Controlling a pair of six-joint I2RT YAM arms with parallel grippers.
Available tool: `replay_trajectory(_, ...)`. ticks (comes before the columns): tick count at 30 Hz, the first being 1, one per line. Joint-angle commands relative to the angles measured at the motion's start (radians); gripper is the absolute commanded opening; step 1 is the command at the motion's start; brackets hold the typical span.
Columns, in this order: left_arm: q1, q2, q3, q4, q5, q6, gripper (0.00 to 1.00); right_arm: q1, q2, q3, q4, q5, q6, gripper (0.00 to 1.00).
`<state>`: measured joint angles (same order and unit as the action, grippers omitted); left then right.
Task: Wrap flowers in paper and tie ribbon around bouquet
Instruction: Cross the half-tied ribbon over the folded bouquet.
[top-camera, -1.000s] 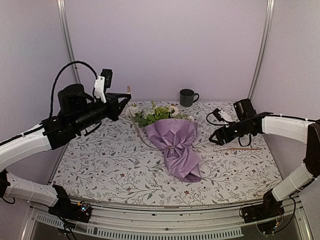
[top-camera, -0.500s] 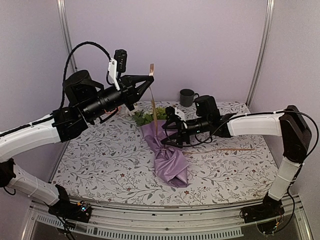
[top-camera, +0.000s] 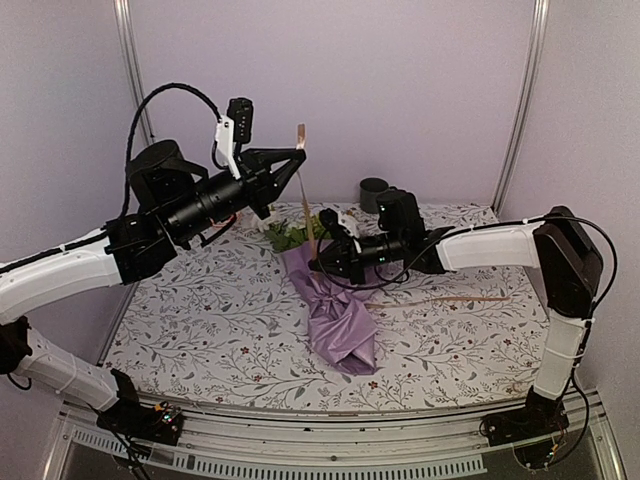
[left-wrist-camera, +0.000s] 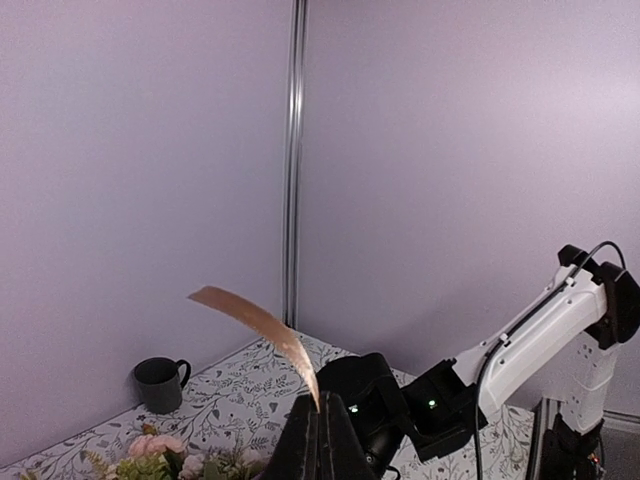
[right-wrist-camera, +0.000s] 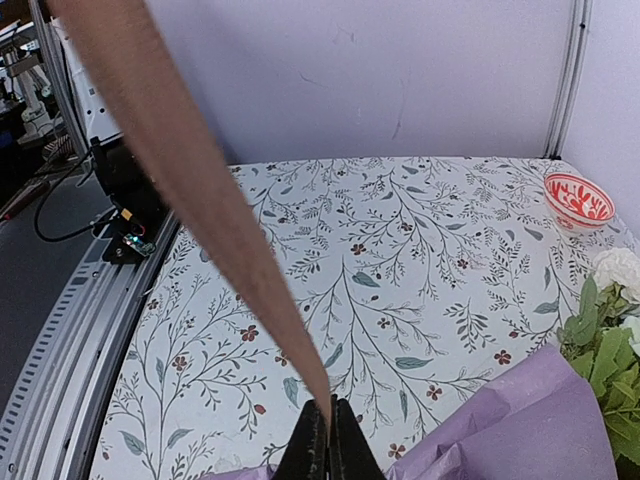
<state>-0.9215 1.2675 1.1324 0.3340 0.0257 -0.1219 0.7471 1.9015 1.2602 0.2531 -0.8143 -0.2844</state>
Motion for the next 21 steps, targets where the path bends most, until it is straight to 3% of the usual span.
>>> replay_trajectory(1, 0.023, -0.041, 0.020, -0.161, -0.305, -0.085, 0.00, -0.003, -0.033, -0.018, 0.009, -0.010, 0.023, 0.00)
replay_trajectory(4, 0.123, -0.050, -0.054, -0.494, -0.481, -0.319, 0.00, -0.008, -0.075, -0.042, -0.005, -0.005, 0.047, 0.00)
replay_trajectory(5, 0.139, -0.054, -0.140, -0.562, -0.479, -0.369, 0.12, -0.007, -0.085, -0.054, -0.016, -0.011, 0.054, 0.00)
replay_trajectory(7, 0.115, -0.075, -0.305, -0.577, -0.416, -0.438, 0.50, -0.006, -0.098, -0.077, -0.023, -0.023, 0.075, 0.00)
replay_trajectory(8, 0.083, -0.088, -0.383, -0.551, -0.392, -0.466, 0.64, -0.005, -0.102, -0.085, -0.023, -0.027, 0.084, 0.00)
replay_trajectory(11, -0.076, -0.145, -0.512, -0.471, -0.492, -0.464, 0.85, -0.003, -0.105, -0.090, -0.041, -0.027, 0.107, 0.00)
replay_trajectory(14, -0.157, -0.168, -0.536, -0.394, -0.589, -0.259, 0.85, -0.002, -0.102, -0.091, -0.059, -0.044, 0.119, 0.00)
replay_trajectory(18, -0.170, -0.097, -0.554, -0.197, -0.482, 0.046, 0.83, -0.002, -0.104, -0.092, -0.077, -0.044, 0.138, 0.00)
replay_trajectory(21, -0.166, 0.017, -0.631, 0.206, -0.457, 0.227, 0.90, -0.003, -0.109, -0.095, -0.066, -0.044, 0.154, 0.00)
